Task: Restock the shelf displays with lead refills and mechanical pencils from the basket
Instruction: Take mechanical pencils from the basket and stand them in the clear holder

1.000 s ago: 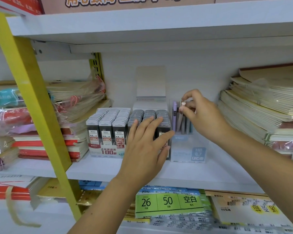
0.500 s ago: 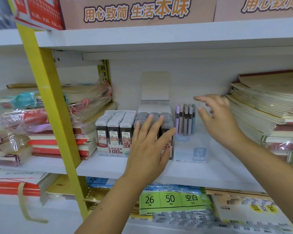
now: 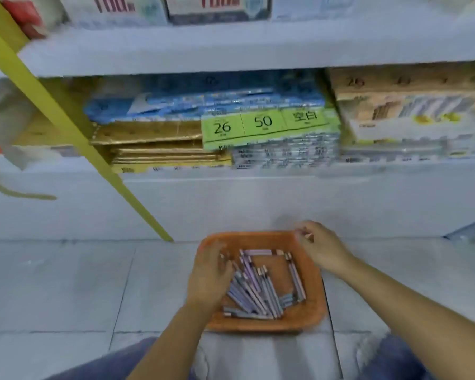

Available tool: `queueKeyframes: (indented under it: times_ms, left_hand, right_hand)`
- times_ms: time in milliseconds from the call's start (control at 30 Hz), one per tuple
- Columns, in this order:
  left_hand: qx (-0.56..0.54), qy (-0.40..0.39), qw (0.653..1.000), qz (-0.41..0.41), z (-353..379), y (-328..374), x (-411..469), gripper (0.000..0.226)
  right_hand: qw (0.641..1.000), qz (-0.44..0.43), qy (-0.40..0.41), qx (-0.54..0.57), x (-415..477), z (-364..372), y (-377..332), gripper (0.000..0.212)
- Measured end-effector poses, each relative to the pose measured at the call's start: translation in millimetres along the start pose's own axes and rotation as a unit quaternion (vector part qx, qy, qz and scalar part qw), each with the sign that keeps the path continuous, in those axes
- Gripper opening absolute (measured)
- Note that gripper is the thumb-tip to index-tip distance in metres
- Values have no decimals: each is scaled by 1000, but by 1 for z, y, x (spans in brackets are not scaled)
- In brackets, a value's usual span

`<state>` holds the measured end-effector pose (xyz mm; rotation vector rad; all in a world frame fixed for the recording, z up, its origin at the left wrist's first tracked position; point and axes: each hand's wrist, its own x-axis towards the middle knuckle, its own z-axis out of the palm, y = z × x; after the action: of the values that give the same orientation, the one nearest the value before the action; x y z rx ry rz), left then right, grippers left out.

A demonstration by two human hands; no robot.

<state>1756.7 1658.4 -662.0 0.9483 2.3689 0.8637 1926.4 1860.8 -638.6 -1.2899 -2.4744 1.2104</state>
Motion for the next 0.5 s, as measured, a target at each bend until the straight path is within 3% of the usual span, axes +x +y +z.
queueKeyframes:
  times_ms: [67, 167, 300, 400, 500]
  left_hand:
    - [-10, -90, 991, -97, 25, -37, -7, 44]
    - [-32, -151, 972, -176, 51, -73, -14, 41]
    - [-50, -178, 955, -232, 74, -88, -6, 42]
    - [-94, -200, 940, -259, 89, -93, 6, 41]
    - [-116, -165, 933, -299, 101, -96, 14, 36]
  right_hand:
    - [996, 67, -51, -4, -3, 44, 38, 21]
    - [983, 144, -113, -28, -9, 93, 70, 42]
    - [972, 165, -161, -41, 0, 137, 85, 43]
    - [970, 185, -154, -44, 8, 163, 83, 43]
    - [966, 206, -138, -66, 11, 181, 81, 41]
